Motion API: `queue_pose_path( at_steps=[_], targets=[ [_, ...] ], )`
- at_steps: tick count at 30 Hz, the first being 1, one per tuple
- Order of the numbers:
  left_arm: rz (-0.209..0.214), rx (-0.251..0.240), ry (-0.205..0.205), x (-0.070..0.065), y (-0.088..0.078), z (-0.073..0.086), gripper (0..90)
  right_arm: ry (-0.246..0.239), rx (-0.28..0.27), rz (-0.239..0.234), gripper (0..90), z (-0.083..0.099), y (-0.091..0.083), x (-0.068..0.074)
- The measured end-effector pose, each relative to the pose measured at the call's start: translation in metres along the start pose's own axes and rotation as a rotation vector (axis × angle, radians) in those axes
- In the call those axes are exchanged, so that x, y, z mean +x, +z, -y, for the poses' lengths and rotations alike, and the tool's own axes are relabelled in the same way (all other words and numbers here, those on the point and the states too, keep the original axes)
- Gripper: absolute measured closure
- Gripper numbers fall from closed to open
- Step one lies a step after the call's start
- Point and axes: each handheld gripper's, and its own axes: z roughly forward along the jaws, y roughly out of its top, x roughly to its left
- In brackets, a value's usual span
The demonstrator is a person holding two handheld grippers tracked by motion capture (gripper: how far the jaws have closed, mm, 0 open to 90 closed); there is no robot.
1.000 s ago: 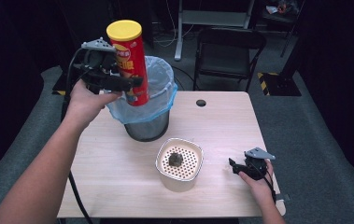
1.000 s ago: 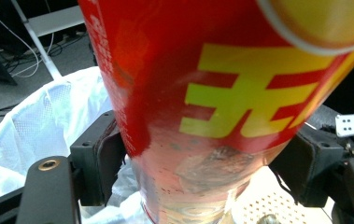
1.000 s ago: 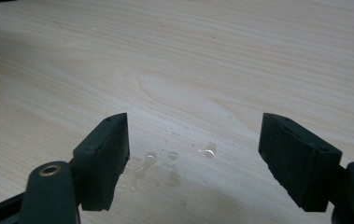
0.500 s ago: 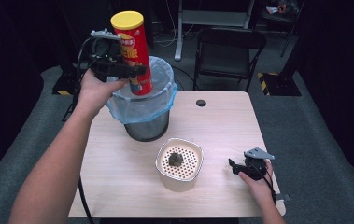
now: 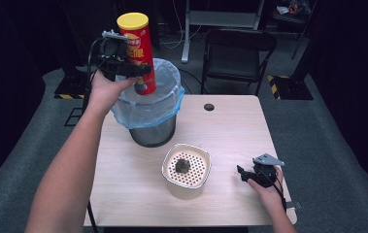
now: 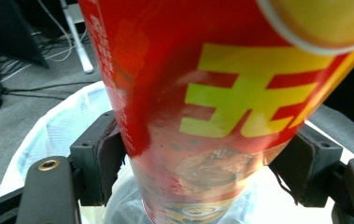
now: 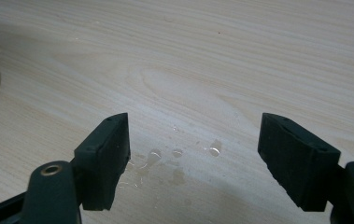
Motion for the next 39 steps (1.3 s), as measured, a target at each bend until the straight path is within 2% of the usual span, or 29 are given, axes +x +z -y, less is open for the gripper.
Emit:
queue_pose_path(
  at_steps=[3, 9, 12, 20, 23, 27, 28, 29, 30, 32, 33, 34, 35, 38, 39],
  targets=[
    [-0.021, 0.001, -0.011, 0.004, 0.008, 0.002, 24.2, 0.000, 0.000, -0.001, 24.7, 0.000, 0.000, 0.000],
    [-0.028, 0.013, -0.038, 0.012, 0.024, 0.011, 24.2, -0.005, 0.005, -0.002, 24.9, 0.000, 0.001, 0.001],
    [-0.045, 0.028, -0.050, 0.017, 0.033, 0.018, 24.2, -0.011, 0.008, -0.006, 24.9, 0.001, 0.002, 0.001],
    [-0.055, 0.066, -0.096, 0.027, 0.049, 0.034, 24.1, -0.014, 0.013, -0.009, 24.9, 0.001, 0.002, 0.002],
    [-0.060, 0.099, -0.089, 0.029, 0.055, 0.037, 24.1, -0.009, 0.008, -0.008, 24.9, 0.000, 0.002, 0.003],
    [-0.027, 0.133, -0.106, 0.029, 0.061, 0.041, 23.6, -0.018, 0.007, -0.008, 24.9, 0.001, 0.002, 0.001],
    [-0.026, 0.143, -0.097, 0.029, 0.062, 0.042, 23.3, -0.011, 0.005, -0.005, 24.9, 0.001, 0.003, 0.002],
    [-0.020, 0.147, -0.110, 0.028, 0.063, 0.043, 22.5, -0.012, 0.007, -0.005, 24.9, 0.001, 0.003, 0.002],
    [-0.019, 0.145, -0.105, 0.029, 0.062, 0.044, 20.5, -0.023, 0.011, -0.010, 24.9, 0.001, 0.003, 0.001],
    [-0.018, 0.131, -0.125, 0.029, 0.059, 0.043, 16.8, -0.016, 0.008, -0.011, 24.9, 0.001, 0.003, 0.002],
    [-0.029, 0.152, -0.124, 0.030, 0.058, 0.043, 16.0, -0.014, 0.008, -0.012, 24.9, 0.001, 0.002, 0.002],
    [-0.035, 0.142, -0.116, 0.030, 0.056, 0.044, 14.7, -0.009, 0.006, -0.005, 24.9, 0.001, 0.002, 0.003],
    [-0.033, 0.139, -0.096, 0.031, 0.053, 0.045, 15.2, -0.008, 0.002, -0.002, 24.9, 0.001, 0.002, 0.003],
    [-0.031, 0.117, -0.121, 0.031, 0.045, 0.047, 16.3, -0.019, 0.006, -0.005, 24.9, 0.001, 0.002, 0.002],
    [-0.032, 0.118, -0.111, 0.032, 0.043, 0.047, 16.8, -0.013, 0.005, -0.004, 24.9, 0.001, 0.003, 0.002]
  ],
)
